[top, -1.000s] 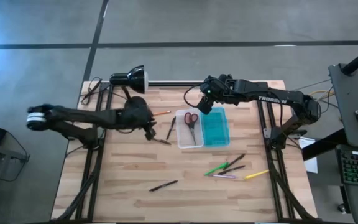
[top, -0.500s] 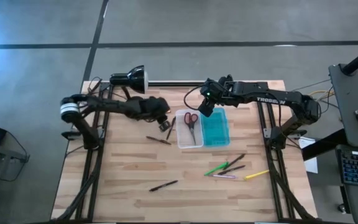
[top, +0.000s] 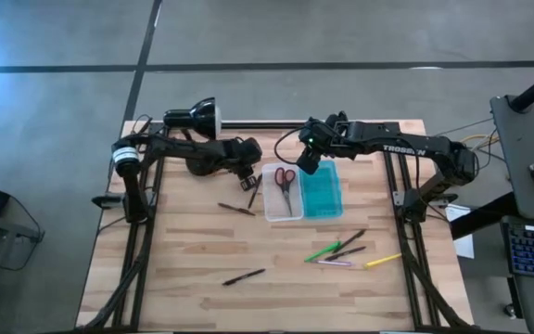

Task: Pick & place school supplies into a supply box
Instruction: Put the yellow pencil into the blue supply box

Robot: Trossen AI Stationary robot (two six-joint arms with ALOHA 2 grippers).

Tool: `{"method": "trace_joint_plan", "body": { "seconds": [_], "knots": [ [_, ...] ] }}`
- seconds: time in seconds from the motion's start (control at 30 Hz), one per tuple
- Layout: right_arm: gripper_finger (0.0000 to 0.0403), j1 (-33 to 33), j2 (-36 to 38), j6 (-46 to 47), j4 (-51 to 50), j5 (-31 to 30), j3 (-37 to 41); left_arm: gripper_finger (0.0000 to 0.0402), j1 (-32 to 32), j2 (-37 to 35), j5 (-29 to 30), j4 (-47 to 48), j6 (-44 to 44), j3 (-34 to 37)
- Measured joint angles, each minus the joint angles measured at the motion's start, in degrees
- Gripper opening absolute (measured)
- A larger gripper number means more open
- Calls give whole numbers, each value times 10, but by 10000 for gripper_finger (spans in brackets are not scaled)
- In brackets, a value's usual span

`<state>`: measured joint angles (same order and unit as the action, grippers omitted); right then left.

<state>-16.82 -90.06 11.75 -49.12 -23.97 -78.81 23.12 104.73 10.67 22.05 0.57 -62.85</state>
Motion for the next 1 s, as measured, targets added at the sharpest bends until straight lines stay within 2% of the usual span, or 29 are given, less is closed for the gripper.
{"method": "trace_joint_plan", "body": {
  "seconds": [0.3, 0.57, 0.73, 0.9, 1.0],
  "knots": [
    [224, 0, 0, -15, 0, 1, 0, 76, 38, 27, -115, 7, -12, 0],
    [224, 0, 0, -20, 1, 1, 0, 77, 4, 20, -110, 10, -63, 1],
    [224, 3, 1, -25, 0, 1, 0, 76, -40, 18, -71, 11, -93, 2],
    [224, 25, 3, -14, 1, 13, -2, 77, -79, 18, -74, 14, -146, 2],
    [224, 48, 3, 0, 1, 31, -2, 77, -101, 17, -104, 14, -178, 2]
  ]
}}
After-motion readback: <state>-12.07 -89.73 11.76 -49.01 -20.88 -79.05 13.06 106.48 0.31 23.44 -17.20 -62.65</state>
